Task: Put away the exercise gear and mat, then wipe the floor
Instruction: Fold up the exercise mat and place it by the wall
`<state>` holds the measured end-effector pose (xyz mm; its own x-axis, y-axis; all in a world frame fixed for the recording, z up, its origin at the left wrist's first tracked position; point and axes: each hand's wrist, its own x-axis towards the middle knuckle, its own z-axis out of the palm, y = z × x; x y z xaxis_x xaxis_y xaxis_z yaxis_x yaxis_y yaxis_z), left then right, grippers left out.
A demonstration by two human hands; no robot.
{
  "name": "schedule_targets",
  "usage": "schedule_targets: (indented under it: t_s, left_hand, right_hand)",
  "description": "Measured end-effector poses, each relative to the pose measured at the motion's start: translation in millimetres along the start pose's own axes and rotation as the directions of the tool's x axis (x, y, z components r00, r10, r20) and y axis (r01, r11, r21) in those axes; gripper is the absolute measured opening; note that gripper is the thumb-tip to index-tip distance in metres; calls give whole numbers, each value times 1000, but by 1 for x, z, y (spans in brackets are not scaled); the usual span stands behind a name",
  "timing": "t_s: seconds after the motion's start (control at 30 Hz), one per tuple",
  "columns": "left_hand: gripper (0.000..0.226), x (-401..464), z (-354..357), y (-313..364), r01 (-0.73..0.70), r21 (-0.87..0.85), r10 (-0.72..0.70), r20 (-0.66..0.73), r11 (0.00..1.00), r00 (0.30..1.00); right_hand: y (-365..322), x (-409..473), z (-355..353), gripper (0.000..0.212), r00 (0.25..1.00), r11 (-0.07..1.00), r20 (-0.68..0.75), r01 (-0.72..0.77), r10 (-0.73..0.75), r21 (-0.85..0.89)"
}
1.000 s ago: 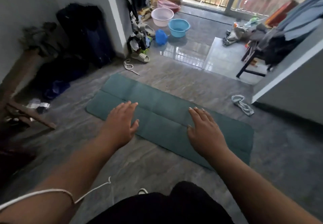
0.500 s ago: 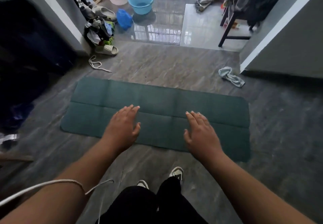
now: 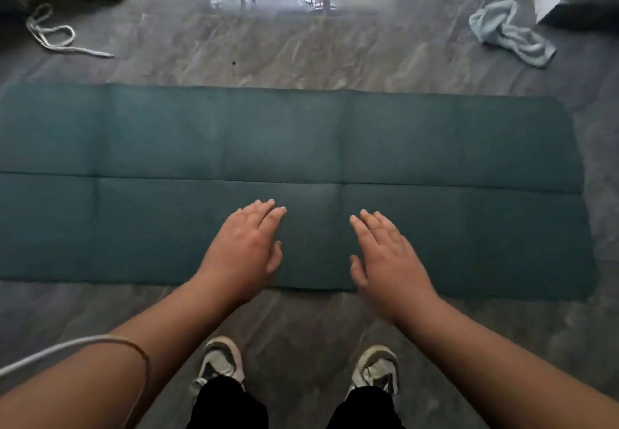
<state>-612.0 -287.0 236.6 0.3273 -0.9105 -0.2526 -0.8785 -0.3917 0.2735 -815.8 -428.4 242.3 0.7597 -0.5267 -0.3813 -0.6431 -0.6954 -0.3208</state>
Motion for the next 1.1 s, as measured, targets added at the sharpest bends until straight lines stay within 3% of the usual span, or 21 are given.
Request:
schedule_targets:
  t_s: [0.23, 0.43, 0.57, 0.8, 1.0, 1.1]
  left_hand:
    - [67, 52, 169, -89, -223, 148, 200, 159, 963, 967]
    - [77, 50, 234, -122, -211, 221, 146, 278, 952, 949]
    - [90, 41, 241, -124, -314, 273, 134, 524, 909, 841]
    - [104, 30, 260, -122, -286, 272, 73, 594, 919, 801]
    - [93, 34, 247, -120, -347, 196, 166, 603, 917, 780]
    - [93, 30, 239, -114, -409, 162, 246, 587, 898, 772]
  right_hand:
    - [36, 76, 185, 72, 991, 981, 111, 95, -77, -169]
    - [73, 86, 251, 79, 974, 961, 200, 152, -105, -233]
    - [82, 78, 252, 81, 929, 929, 341, 248, -147, -274]
    - [70, 79, 269, 108, 904, 911, 419, 237, -79, -339]
    - [67, 76, 259, 71, 863, 881, 492, 320, -119, -348]
    - [57, 71, 245, 68, 870, 903, 477, 300, -127, -307]
